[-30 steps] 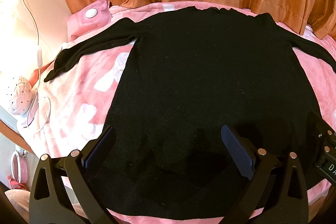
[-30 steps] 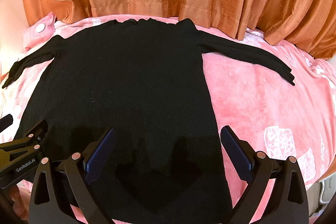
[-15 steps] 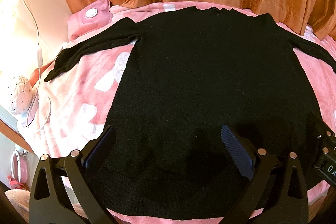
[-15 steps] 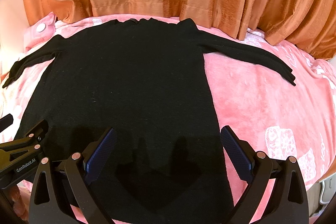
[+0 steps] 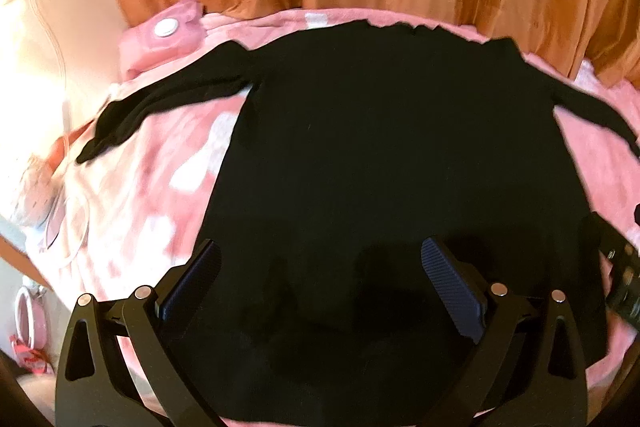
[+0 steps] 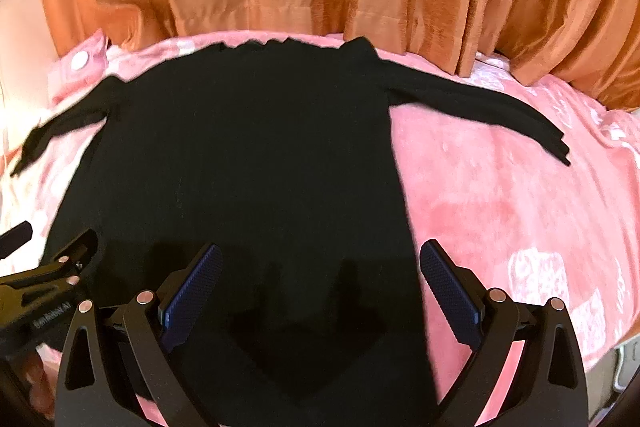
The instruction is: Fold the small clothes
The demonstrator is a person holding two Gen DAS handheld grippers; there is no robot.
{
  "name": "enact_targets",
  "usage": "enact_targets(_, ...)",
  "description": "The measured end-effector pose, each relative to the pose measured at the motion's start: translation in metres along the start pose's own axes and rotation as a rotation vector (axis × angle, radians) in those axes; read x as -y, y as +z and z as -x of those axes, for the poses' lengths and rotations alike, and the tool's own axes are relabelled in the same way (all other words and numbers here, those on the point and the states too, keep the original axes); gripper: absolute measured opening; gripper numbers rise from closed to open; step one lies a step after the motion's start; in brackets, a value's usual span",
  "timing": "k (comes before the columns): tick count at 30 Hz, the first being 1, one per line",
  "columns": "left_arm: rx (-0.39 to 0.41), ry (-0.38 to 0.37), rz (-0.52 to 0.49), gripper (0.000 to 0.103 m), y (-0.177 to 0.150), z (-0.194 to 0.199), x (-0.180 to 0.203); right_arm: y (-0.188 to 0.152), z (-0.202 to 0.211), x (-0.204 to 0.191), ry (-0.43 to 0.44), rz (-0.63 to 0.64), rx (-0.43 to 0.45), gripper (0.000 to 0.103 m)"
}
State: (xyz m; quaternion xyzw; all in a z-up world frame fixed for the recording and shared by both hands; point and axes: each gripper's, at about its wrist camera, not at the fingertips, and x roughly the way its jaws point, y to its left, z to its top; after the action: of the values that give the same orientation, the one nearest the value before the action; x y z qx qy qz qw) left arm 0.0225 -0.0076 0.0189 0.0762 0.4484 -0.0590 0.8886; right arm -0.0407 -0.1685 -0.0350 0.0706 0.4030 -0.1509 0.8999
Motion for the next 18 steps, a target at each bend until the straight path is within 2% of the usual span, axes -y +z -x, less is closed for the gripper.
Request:
enact_targets(2, -0.013, -0.091, 0.031, 0.098, 0.035, 0.004, -0.009, 0.029, -0.004, 0.033, 0.038, -0.088, -0.028, 0.098)
enact_targets(4, 0.036, -0.147, 0.076, 0.098, 0.07, 0.009, -0.019, 0.062, -0.012, 0.08, 0.07, -0.204, -0.028, 0.098)
enact_targets(7, 0.122, -0.114, 0.102, 0.098, 0.108, 0.003, -0.024, 0.098, -0.04, 0.174, -0.004, -0.397, -0.021, 0.097)
enact_targets(8, 0.144, -0.113, 0.119, 0.098, 0.116, -0.002, -0.025, 0.101, -0.05, 0.199, -0.029, -0.451, -0.029, 0.097)
enact_targets(10, 0.174, -0.127, 0.156, 0.098, 0.12, -0.013, -0.026, 0.096, -0.079, 0.259, -0.059, -0.599, -0.059, 0.088)
enact_targets(11, 0.175, -0.126, 0.171, 0.098, 0.118, -0.02, -0.025, 0.091, -0.088, 0.276, -0.062, -0.647, -0.077, 0.086)
enact_targets(13, 0.113, -0.145, 0.17, 0.098, 0.117, -0.04, -0.018, 0.076, -0.112, 0.316, -0.07, -0.775, -0.12, 0.076)
enact_targets(15, 0.046, -0.174, 0.15, 0.098, 0.118, -0.054, -0.011, 0.065, -0.128, 0.341, -0.066, -0.848, -0.133, 0.071)
enact_targets(18, 0.041, -0.177, 0.151, 0.098, 0.118, -0.065, -0.004, 0.057, -0.136, 0.362, -0.024, -0.935, -0.083, 0.063)
